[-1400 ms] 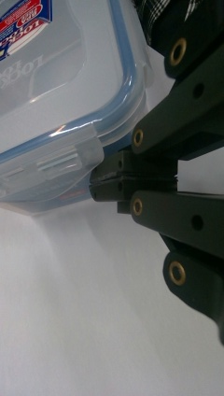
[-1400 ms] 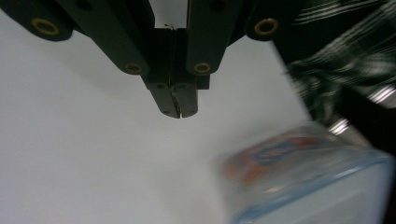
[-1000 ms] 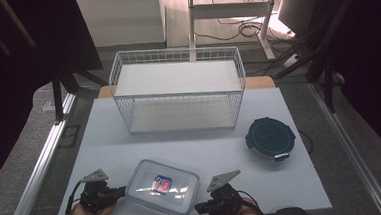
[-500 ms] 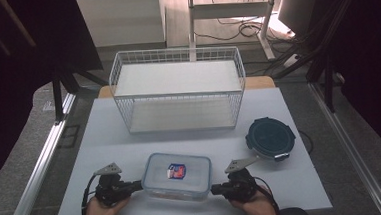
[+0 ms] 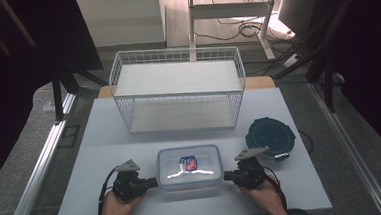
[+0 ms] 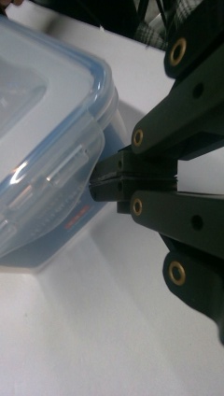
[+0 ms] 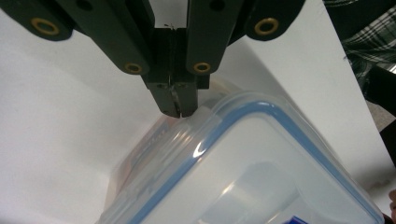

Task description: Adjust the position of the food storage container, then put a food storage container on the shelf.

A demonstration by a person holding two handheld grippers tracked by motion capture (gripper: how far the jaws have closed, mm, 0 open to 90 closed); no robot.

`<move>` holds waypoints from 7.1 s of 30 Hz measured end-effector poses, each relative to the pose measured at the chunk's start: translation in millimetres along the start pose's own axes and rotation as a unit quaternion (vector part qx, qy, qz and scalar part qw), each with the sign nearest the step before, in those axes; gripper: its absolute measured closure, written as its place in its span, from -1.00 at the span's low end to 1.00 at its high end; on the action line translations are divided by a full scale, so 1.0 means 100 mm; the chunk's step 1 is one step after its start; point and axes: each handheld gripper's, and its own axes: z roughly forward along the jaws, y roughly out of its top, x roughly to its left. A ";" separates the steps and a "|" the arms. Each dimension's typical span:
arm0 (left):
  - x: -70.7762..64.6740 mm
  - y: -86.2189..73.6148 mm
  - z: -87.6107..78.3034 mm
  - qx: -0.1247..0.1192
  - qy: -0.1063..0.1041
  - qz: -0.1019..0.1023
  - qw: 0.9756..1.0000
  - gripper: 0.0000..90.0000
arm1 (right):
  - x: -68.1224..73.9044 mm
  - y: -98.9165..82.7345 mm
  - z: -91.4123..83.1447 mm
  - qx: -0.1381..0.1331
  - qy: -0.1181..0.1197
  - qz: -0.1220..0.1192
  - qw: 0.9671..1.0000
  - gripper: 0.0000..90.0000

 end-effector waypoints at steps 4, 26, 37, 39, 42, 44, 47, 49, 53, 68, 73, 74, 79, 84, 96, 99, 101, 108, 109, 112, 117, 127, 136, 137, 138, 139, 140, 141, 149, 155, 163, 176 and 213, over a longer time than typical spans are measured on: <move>0.01 -0.02 -0.07 -0.008 0.018 0.006 1.000 0.90 | 0.03 -0.02 -0.02 0.001 0.000 -0.008 1.000 0.95; -0.03 -0.29 -0.36 -0.033 0.087 0.023 0.995 -0.86 | 0.02 -0.16 -0.25 -0.062 -0.036 -0.047 0.996 -0.86; 0.04 -0.29 -0.36 -0.067 0.073 0.022 0.995 -1.00 | 0.06 -0.10 -0.24 -0.087 -0.025 -0.045 0.995 -0.93; 0.04 -0.26 -0.35 -0.065 0.072 0.021 0.995 -1.00 | 0.07 -0.08 -0.22 -0.084 -0.026 -0.046 0.995 -0.94; 0.03 -0.20 -0.35 -0.054 0.066 0.023 0.996 -0.96 | 0.07 -0.04 -0.23 -0.093 -0.032 -0.043 0.994 -0.95; 0.01 -0.15 -0.35 -0.054 0.064 0.028 0.996 -0.95 | 0.06 0.01 -0.24 -0.102 -0.033 -0.037 0.994 -0.95; -0.01 -0.04 -0.33 -0.058 0.048 0.030 0.997 -0.94 | 0.04 0.08 -0.23 -0.097 -0.031 -0.024 0.995 -0.94; -0.03 0.04 -0.29 -0.051 0.043 0.034 0.997 -0.95 | 0.04 0.12 -0.21 -0.090 -0.034 -0.024 0.995 -0.94; 0.00 0.19 -0.21 -0.043 0.027 0.032 0.998 -0.96 | 0.06 0.25 -0.12 -0.068 -0.025 -0.022 0.997 -0.96; 0.18 0.36 0.28 0.007 -0.110 -0.042 0.993 -1.00 | -0.11 0.43 0.31 0.010 0.094 0.061 0.994 -1.00; 0.14 0.30 0.11 0.009 -0.114 -0.051 0.992 -0.66 | -0.10 0.40 0.20 0.015 0.090 0.074 0.993 -0.72; 0.14 0.28 0.09 0.002 -0.116 -0.055 0.992 -0.56 | -0.11 0.39 0.16 0.015 0.093 0.079 0.992 -0.63; 0.14 0.18 -0.06 -0.029 -0.133 -0.070 0.988 -0.08 | -0.07 0.30 -0.01 0.010 0.100 0.071 0.992 -0.24; 0.06 0.15 -0.11 -0.044 -0.128 -0.067 0.989 0.11 | -0.07 0.20 -0.15 -0.019 0.114 0.094 0.989 0.08; -0.01 0.17 -0.11 -0.077 -0.088 -0.056 0.992 0.14 | 0.00 0.18 -0.22 -0.050 0.081 0.073 0.993 0.17; -0.01 0.19 -0.14 -0.084 -0.086 -0.051 0.992 0.14 | 0.02 0.19 -0.22 -0.052 0.077 0.065 0.994 0.16; -0.01 0.20 -0.15 -0.085 -0.086 -0.050 0.991 0.14 | 0.03 0.20 -0.22 -0.055 0.075 0.062 0.994 0.16; 0.01 0.30 -0.20 -0.093 -0.091 -0.050 0.990 0.14 | 0.06 0.29 -0.28 -0.072 0.065 0.054 0.994 0.16; 0.01 0.32 -0.21 -0.093 -0.090 -0.049 0.990 0.14 | 0.05 0.31 -0.29 -0.074 0.066 0.055 0.994 0.17; 0.01 0.37 -0.23 -0.093 -0.088 -0.046 0.991 0.14 | 0.03 0.36 -0.31 -0.083 0.068 0.056 0.993 0.17; 0.03 0.52 -0.33 -0.100 -0.085 -0.042 0.990 0.14 | 0.02 0.50 -0.36 -0.096 0.068 0.051 0.992 0.17; 0.05 0.89 -0.57 -0.114 -0.076 -0.019 0.990 0.14 | 0.01 0.86 -0.50 -0.122 0.069 0.038 0.989 0.17; 0.10 1.21 -0.74 -0.133 -0.078 -0.015 0.988 0.17 | -0.06 1.17 -0.60 -0.145 0.073 0.035 0.986 0.17; 0.11 1.25 -0.75 -0.134 -0.077 -0.014 0.988 0.17 | -0.07 1.21 -0.62 -0.147 0.073 0.034 0.986 0.17; 0.11 1.28 -0.77 -0.135 -0.077 -0.014 0.988 0.17 | -0.08 1.24 -0.63 -0.149 0.073 0.033 0.986 0.17; 0.12 1.32 -0.78 -0.135 -0.077 -0.013 0.988 0.17 | -0.08 1.29 -0.64 -0.149 0.073 0.033 0.986 0.17; 0.14 1.36 -0.80 -0.137 -0.077 -0.012 0.988 0.17 | -0.09 1.33 -0.65 -0.150 0.073 0.033 0.985 0.17; 0.15 1.40 -0.82 -0.138 -0.076 -0.012 0.987 0.17 | -0.10 1.37 -0.66 -0.152 0.071 0.031 0.985 0.17; 0.20 1.71 -0.96 -0.149 -0.070 -0.007 0.986 0.17 | -0.16 1.69 -0.74 -0.167 0.074 0.030 0.983 0.17; 0.27 1.92 -1.06 -0.157 -0.069 -0.004 0.985 0.17 | -0.21 1.93 -0.79 -0.177 0.074 0.025 0.981 0.17; 0.34 2.21 -1.14 -0.166 -0.064 0.001 0.984 0.17 | -0.29 2.23 -0.84 -0.184 0.071 0.026 0.980 0.17; 0.56 2.52 -1.06 -0.165 -0.070 -0.010 0.984 0.17 | -0.51 2.53 -0.83 -0.191 0.066 0.046 0.978 0.17; 0.61 2.66 -0.88 -0.149 0.044 -0.021 0.988 -0.36 | -0.58 2.63 -0.57 -0.167 0.010 0.052 0.985 0.04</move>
